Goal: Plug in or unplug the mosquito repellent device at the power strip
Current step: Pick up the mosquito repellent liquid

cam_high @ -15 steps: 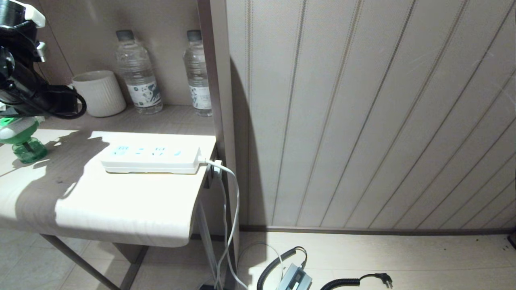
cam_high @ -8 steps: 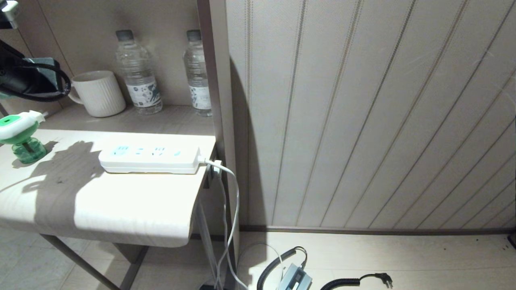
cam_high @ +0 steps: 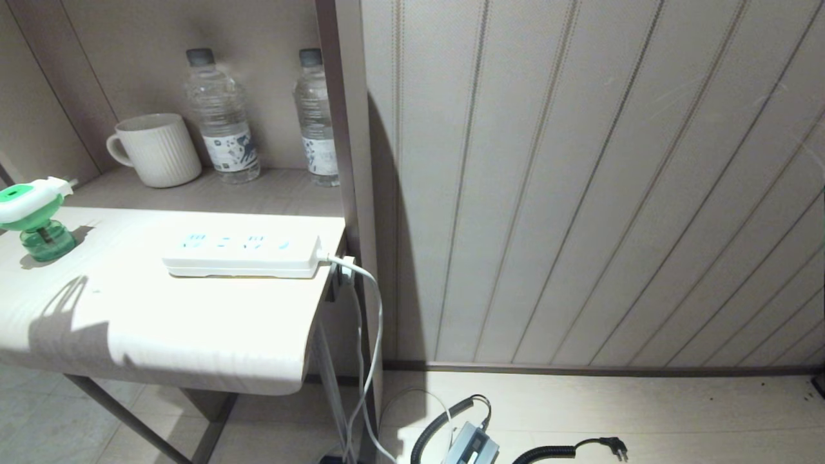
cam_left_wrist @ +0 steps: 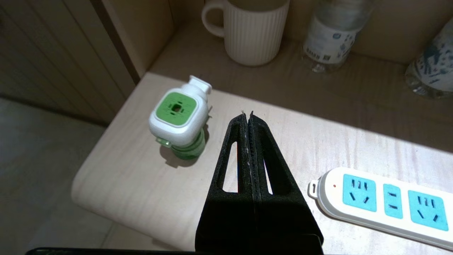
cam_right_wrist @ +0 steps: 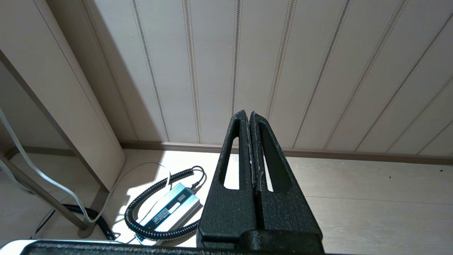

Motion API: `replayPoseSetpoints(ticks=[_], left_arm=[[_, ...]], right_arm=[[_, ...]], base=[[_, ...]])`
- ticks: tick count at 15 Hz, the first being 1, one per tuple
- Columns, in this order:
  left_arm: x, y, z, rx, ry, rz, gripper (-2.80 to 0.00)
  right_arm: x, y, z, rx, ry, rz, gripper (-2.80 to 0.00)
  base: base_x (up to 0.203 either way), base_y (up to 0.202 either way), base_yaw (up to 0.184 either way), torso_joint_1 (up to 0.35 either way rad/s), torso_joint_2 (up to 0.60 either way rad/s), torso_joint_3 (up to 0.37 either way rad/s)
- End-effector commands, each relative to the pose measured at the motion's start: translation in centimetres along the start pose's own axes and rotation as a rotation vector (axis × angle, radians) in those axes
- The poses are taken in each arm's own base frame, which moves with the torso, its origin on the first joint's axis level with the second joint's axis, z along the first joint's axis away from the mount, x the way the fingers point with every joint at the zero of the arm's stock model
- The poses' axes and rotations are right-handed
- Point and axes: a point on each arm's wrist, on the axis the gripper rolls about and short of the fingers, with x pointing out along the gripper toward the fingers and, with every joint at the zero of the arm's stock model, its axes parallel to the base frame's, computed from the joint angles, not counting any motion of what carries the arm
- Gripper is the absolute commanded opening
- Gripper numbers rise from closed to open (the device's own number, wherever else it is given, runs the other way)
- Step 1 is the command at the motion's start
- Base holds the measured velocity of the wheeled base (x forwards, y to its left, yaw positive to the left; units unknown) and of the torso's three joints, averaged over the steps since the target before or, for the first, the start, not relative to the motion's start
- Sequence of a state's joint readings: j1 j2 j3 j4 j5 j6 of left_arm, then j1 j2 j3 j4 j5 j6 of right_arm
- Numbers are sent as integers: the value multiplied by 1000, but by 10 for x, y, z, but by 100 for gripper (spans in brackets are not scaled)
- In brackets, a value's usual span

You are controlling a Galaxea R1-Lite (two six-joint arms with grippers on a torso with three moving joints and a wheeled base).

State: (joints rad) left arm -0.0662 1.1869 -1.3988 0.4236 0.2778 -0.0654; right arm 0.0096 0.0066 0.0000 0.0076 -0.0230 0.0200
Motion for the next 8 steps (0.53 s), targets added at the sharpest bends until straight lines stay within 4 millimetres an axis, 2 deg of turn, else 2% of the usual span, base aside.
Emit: replayPoseSetpoints(ticks=[1, 4, 7, 8], left_arm=[[-42, 14, -14, -19, -172, -1, -280], [-51, 22, -61, -20, -189, 23, -280], [-75, 31, -99, -40, -355, 34, -280], [-78, 32, -105, -40, -423, 39, -280]], right_arm=[[0, 0, 0, 0, 0, 0, -280], [0, 0, 0, 0, 0, 0, -280], [0, 0, 0, 0, 0, 0, -280], [0, 0, 0, 0, 0, 0, -280]], base=[[0, 0, 0, 0, 0, 0], [0, 0, 0, 0, 0, 0], [0, 0, 0, 0, 0, 0], [0, 0, 0, 0, 0, 0]])
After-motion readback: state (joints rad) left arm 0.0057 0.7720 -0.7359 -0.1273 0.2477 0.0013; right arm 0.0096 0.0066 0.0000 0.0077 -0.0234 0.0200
